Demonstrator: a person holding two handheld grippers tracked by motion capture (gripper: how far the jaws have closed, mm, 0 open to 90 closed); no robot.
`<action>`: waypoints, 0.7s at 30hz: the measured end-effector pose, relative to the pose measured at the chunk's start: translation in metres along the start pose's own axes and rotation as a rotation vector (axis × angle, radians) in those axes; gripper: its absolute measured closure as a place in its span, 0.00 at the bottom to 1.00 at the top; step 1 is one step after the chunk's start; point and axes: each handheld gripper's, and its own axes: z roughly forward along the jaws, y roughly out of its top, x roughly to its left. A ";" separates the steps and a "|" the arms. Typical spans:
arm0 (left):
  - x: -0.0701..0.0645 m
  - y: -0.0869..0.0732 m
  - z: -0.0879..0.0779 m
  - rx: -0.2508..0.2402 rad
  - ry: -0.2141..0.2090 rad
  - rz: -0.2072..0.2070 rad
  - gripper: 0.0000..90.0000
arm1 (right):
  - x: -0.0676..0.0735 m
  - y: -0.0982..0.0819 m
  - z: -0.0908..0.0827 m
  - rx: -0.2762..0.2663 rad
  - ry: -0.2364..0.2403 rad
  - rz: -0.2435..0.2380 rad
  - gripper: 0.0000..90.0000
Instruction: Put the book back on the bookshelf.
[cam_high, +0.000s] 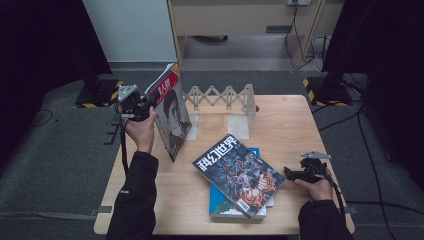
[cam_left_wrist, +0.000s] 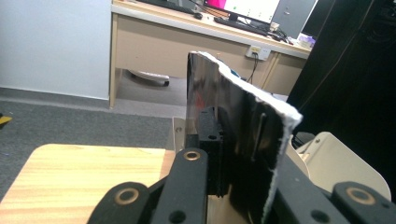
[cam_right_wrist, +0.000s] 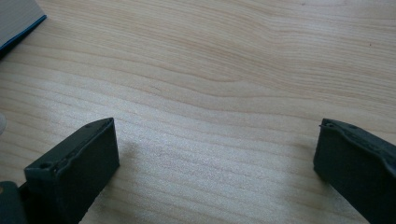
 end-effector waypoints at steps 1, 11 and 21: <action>0.001 -0.001 -0.003 0.004 -0.008 0.000 0.95 | 0.000 0.000 0.000 0.000 0.000 0.000 0.00; -0.003 -0.004 -0.017 0.081 -0.016 0.061 0.94 | 0.000 0.000 0.000 -0.001 -0.002 -0.004 0.01; -0.003 0.003 -0.025 0.195 -0.001 0.086 0.93 | 0.000 0.000 0.000 0.000 -0.003 -0.004 0.01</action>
